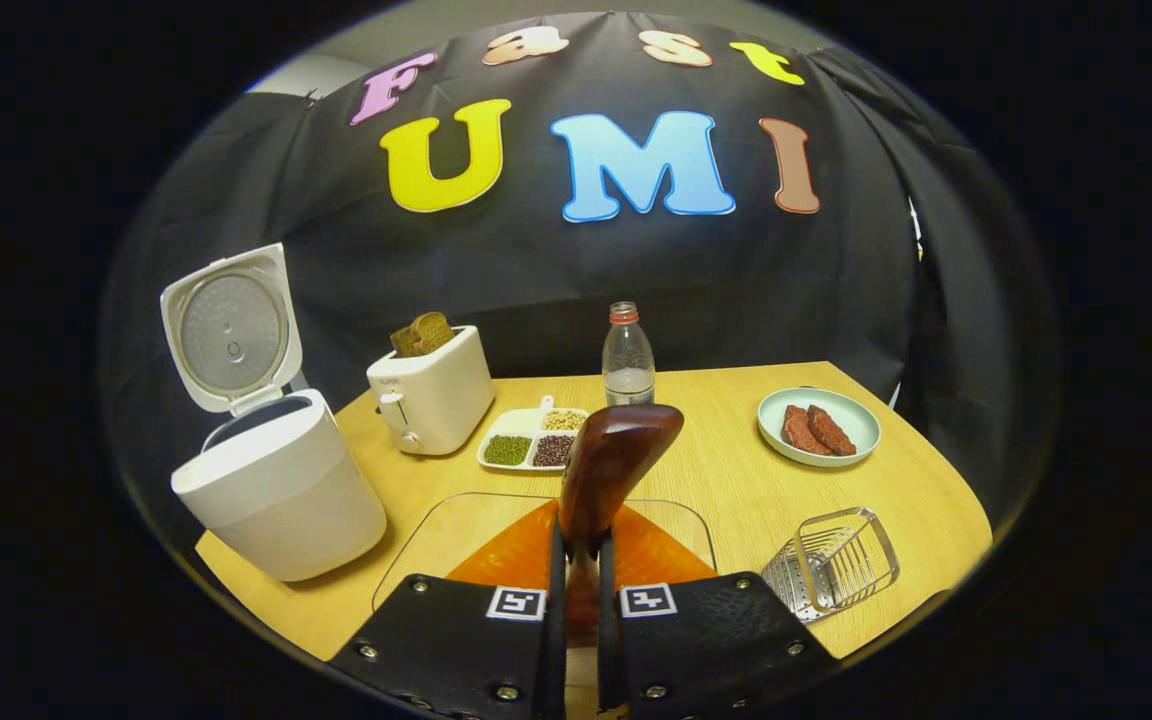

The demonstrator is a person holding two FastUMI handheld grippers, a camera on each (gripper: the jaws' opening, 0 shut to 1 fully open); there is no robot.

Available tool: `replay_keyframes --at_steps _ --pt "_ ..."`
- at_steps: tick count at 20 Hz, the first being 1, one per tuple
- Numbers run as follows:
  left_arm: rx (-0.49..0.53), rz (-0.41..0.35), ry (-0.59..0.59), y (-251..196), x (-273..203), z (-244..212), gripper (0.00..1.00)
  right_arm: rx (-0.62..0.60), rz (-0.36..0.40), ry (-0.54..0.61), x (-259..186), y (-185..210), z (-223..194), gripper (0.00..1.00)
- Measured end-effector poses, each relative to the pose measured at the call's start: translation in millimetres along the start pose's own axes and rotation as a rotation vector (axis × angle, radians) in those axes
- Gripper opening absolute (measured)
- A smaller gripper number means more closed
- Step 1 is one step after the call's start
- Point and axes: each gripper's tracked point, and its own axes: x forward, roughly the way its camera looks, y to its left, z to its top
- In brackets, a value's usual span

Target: Close the left gripper, press the button to open the rice cooker; take a wooden spoon from the chopstick holder with the right hand, scoop a spoonful of rice and pour it into the rice cooker, then put the wooden spoon back into the chopstick holder.

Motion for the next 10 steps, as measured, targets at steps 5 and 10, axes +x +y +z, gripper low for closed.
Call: replay_keyframes --at_steps 5,10 --pt "-0.023 0.018 0.015 17.2 -0.7 -7.6 0.98 0.012 0.023 0.037 10.8 30.7 -15.0 0.13" --pt "-0.044 0.035 0.02 24.5 -5.4 -11.5 0.97 0.178 0.113 0.073 8.5 57.0 -21.4 0.13"
